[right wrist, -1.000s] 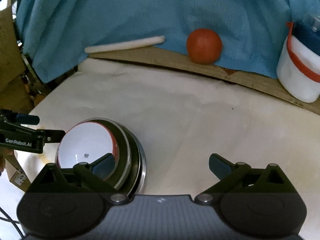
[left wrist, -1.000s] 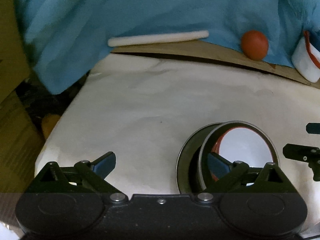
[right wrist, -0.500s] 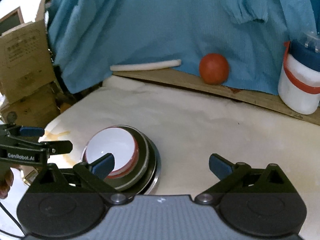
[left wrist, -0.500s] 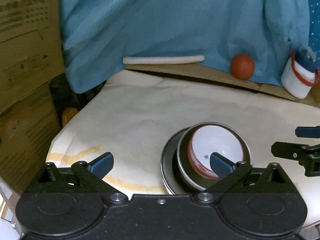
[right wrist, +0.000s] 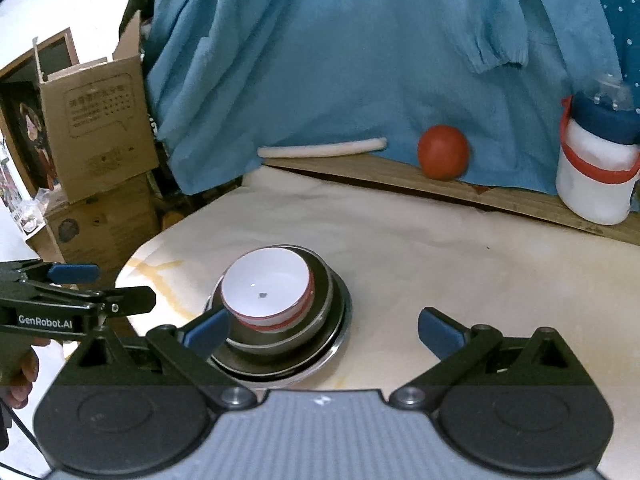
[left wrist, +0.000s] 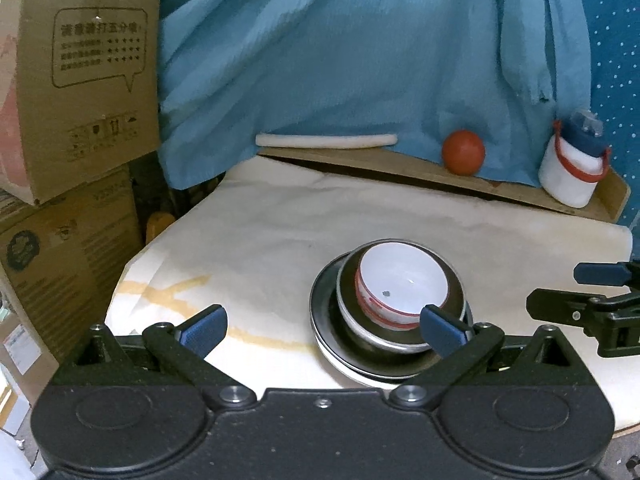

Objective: Organize plates and bowls
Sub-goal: 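Withdraw both grippers back from the stacked dishes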

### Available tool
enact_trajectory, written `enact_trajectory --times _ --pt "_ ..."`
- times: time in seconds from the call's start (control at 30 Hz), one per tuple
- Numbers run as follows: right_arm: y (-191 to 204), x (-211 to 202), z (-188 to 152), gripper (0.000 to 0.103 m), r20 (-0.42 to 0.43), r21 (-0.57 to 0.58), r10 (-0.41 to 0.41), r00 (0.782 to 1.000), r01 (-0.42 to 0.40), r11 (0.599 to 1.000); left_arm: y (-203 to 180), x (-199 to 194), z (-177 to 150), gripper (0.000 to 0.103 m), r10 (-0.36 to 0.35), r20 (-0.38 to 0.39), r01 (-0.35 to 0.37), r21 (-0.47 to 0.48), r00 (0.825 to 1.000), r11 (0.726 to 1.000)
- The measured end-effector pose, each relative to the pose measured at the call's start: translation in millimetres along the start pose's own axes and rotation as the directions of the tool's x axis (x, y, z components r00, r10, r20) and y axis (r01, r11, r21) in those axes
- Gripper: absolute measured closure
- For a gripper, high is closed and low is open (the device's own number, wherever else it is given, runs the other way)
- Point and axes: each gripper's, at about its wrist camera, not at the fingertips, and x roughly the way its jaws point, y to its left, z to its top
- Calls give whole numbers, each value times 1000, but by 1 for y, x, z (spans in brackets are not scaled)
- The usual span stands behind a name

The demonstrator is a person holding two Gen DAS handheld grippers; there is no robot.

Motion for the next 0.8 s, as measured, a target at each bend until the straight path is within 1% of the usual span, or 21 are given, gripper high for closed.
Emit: enact_trajectory --times 0.3,0.47,0.67,0.8 --pt "11 -10 -7 0 23 9 12 1000 -12 1000 10 -15 -10 1 -10 17 10 -11 1000 1000" --pt "21 -13 -16 0 24 -3 7 1000 -7 1000 20 -15 -20 1 -40 19 41 -24 999 999" --pt "31 -17 -29 0 15 15 -23 1000 23 1000 37 -16 -36 1 -97 28 97 -11 995 995" --pt "41 -21 -39 0 8 41 -62 998 62 997 49 -15 -43 1 -120 18 120 -1 993 993"
